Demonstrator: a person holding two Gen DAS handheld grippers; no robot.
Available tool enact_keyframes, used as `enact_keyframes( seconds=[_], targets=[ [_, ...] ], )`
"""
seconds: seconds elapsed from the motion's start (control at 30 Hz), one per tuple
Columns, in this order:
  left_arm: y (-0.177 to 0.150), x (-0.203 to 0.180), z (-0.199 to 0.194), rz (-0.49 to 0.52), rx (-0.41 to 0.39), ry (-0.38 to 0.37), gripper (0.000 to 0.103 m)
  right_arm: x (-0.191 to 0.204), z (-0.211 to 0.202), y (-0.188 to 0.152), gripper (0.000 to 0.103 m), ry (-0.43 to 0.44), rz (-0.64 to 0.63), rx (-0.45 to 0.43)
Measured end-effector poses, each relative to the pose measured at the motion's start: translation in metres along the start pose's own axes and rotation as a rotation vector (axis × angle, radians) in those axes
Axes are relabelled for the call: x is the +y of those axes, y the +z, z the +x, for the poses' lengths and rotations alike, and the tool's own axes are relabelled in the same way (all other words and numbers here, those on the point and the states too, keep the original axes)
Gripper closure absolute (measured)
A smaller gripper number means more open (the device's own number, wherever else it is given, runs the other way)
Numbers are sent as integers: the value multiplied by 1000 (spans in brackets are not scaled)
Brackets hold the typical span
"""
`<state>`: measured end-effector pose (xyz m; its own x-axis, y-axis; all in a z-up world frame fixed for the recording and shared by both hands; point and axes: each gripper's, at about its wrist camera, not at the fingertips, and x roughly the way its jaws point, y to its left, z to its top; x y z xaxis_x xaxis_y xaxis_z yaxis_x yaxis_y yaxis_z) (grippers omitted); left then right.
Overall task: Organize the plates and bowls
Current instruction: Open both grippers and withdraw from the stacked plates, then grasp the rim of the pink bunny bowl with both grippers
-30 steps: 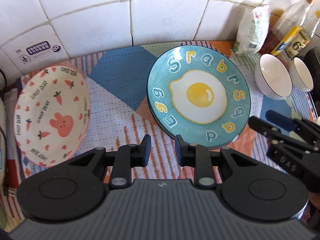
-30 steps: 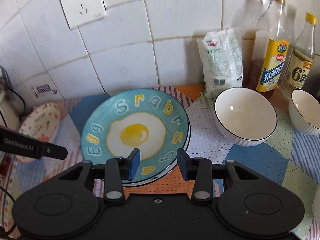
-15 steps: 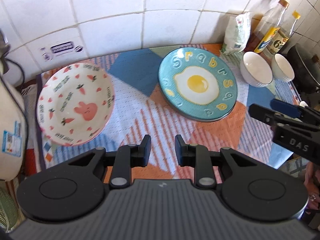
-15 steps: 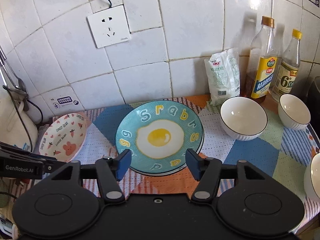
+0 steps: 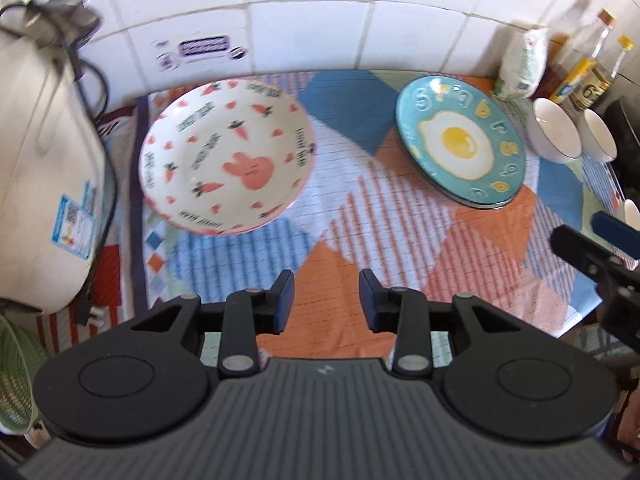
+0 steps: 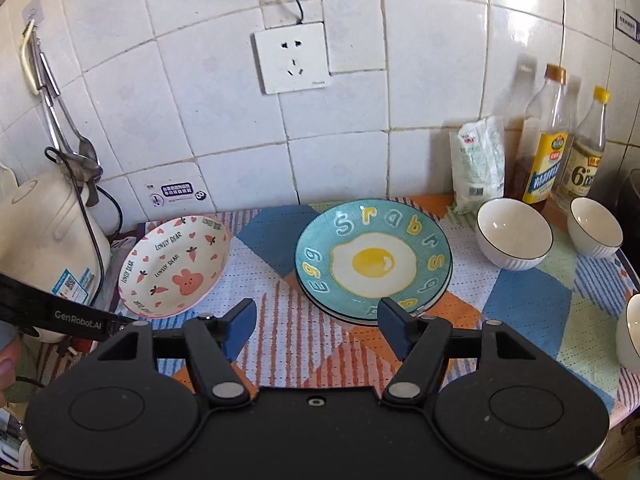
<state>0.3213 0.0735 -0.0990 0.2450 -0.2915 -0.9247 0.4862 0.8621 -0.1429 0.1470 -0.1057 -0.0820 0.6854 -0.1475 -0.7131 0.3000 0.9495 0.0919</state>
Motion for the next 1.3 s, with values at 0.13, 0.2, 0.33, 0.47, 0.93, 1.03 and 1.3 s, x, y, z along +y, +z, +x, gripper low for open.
enact_keyframes(
  seconds=[0.13, 0.2, 0.33, 0.47, 0.93, 1.03, 1.3],
  targets=[
    [-8, 22, -4, 1, -14, 16, 67, 13, 0, -2, 30, 33, -22, -2],
    [-11, 33, -3, -5, -15, 30, 67, 24, 3, -5, 30, 26, -86, 8],
    [-16, 56, 0, -15, -28, 41, 64, 43, 11, -11, 30, -5, -163, 9],
    [-22, 80, 9, -41, -78, 53, 58, 49, 32, -19, 29, 90, -57, 7],
    [-39, 121, 46, -261, -172, 77, 51, 73, 128, -37, 29, 163, 35, -92],
    [-31, 126, 54, -289, -222, 75, 50, 69, 151, -31, 29, 212, 84, -72],
    [-19, 124, 91, -272, -278, 130, 43, 91, 197, -28, 30, 179, 52, -66]
  ],
)
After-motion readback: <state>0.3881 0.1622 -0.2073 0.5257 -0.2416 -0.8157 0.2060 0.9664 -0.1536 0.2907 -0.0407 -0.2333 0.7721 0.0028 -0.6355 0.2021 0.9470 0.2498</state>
